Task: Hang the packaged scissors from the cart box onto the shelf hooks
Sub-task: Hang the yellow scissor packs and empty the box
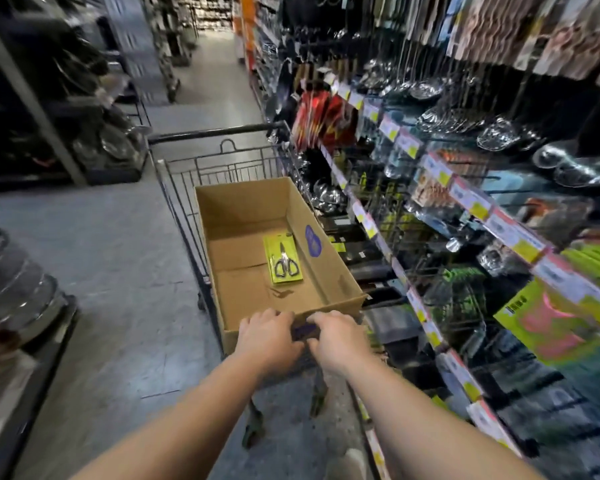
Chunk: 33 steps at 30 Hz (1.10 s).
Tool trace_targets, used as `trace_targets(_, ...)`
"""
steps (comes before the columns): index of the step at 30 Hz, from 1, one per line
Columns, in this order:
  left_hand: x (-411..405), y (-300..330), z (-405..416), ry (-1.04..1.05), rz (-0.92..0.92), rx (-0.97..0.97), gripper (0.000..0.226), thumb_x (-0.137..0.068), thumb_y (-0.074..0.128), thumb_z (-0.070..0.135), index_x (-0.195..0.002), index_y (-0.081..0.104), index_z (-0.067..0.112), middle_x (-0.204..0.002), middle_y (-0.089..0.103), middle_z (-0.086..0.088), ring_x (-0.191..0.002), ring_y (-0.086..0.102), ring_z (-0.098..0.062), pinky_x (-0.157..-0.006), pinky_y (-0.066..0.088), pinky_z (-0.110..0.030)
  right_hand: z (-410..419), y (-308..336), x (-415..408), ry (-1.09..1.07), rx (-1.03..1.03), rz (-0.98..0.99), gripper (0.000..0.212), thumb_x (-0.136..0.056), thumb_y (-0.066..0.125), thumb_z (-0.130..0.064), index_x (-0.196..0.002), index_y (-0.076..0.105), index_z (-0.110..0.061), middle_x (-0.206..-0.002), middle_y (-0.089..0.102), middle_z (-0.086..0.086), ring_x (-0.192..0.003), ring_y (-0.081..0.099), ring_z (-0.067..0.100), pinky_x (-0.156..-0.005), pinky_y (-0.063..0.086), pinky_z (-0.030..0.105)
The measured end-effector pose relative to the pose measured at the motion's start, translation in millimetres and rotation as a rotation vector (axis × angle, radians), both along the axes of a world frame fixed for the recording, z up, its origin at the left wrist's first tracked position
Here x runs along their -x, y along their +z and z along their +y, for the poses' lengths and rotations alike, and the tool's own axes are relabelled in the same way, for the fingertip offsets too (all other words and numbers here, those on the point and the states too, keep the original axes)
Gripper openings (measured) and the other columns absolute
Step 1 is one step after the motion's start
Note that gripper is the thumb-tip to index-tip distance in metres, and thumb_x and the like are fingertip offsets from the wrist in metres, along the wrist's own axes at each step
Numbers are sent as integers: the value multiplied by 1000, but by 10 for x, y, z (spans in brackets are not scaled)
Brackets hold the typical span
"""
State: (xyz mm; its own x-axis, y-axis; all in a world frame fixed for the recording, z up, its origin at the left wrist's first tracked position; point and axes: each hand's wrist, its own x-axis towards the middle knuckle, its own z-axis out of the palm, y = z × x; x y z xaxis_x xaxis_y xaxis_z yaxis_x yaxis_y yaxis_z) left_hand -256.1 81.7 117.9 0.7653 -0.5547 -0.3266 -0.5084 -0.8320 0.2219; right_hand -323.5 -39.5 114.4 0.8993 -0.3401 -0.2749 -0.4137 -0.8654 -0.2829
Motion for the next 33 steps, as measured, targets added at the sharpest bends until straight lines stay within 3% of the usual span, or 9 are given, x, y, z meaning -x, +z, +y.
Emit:
trace_targets(4, -279, -34, -465, 63, -3, 17, 58, -89, 53, 52, -142, 43, 32, -139, 49, -3, -130, 44, -27, -108, 32, -43, -525, 20, -359, 57, 1, 5, 42, -92, 56, -37, -134, 54, -32, -132, 55, 5, -124, 50, 29, -101, 41, 35)
trace_targets(13, -901, -31, -1364, 210, -23, -4, 57, -88, 52, 54, -140, 44, 32, -139, 51, -3, -129, 47, -26, -109, 34, -42, -1548, 120, -1156, 131, -26, 5, 44, -94, 57, -38, -137, 50, -32, -136, 53, 4, -128, 47, 27, -104, 40, 38)
trace_targets(19, -1194, -139, -1515, 297, 8, -13, 58, -89, 52, 53, -143, 41, 33, -140, 51, -2, -129, 47, -24, -109, 34, -43, -1721, -11, -1522, 175, -89, 17, 45, -93, 59, -37, -137, 50, -29, -136, 53, 3, -125, 50, 27, -105, 41, 45)
trace_targets(33, -2313, -694, -1508, 348, 106, -47, 59, -85, 59, 55, -137, 48, 30, -133, 55, -1, -123, 51, -24, -102, 37, -40, -1768, -581, -2500, 132, -155, 168, 48, -93, 59, -34, -138, 47, -29, -137, 53, 5, -124, 52, 27, -100, 46, 38)
